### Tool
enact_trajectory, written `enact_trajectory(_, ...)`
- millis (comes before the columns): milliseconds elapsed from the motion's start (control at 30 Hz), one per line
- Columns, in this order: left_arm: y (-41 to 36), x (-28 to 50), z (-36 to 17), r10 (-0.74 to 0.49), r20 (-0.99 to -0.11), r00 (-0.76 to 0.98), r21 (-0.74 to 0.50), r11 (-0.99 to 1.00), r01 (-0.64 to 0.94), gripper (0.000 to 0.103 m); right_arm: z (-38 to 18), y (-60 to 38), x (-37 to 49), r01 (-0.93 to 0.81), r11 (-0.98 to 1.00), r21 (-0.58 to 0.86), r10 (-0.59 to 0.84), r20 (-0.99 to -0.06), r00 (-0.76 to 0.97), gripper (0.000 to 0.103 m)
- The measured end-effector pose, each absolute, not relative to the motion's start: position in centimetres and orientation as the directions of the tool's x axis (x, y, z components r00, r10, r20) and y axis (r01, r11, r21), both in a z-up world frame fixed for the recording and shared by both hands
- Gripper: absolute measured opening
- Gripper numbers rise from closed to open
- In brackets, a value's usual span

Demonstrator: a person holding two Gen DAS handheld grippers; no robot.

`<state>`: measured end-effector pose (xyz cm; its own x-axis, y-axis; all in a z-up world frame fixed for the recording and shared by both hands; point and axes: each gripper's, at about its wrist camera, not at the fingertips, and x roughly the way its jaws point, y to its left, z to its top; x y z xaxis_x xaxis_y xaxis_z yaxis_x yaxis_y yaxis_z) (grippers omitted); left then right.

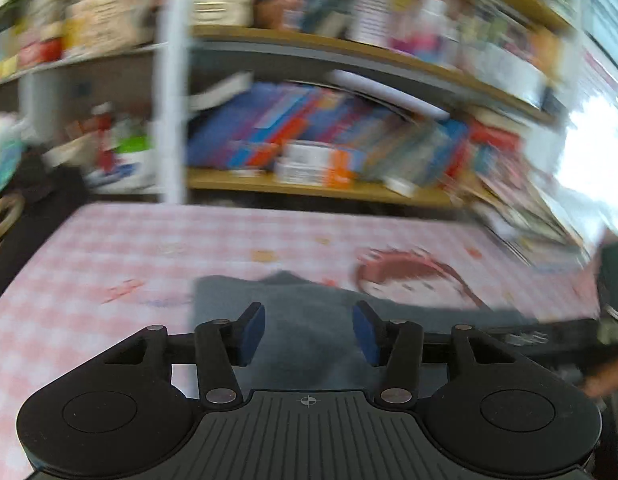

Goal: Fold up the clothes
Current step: 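Lay the held cuff onto the sweatshirt body with the left gripper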

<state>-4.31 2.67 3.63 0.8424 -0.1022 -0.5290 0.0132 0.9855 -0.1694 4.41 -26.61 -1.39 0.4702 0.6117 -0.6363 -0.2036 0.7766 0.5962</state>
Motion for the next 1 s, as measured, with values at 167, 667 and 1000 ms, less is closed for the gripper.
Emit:
enact_trajectory(167,5.6,-4.1,0.7,-0.164,-0.633,0.756,-0.289,0.957,-0.035,0.012,-2.5,-25.6,5.4,-0.105,0.657,0.746,0.713,-0.571,0.407,0.087)
enact_trajectory(667,7.5,-2.7,-2.8,-0.29,-0.697,0.655,-0.377,0.926,0.009,0.011,-3.2,-22.1,5.3,-0.103,0.74,0.665,0.634,-0.638,0.436,0.028)
enact_trajectory(1000,6.1,-2.4,-2.4,-0.322,-0.709,0.628,-0.335,0.937,0.101,0.012,-2.7,-22.0,4.1,-0.133,0.835,0.533,0.524,-0.699,0.488,0.033)
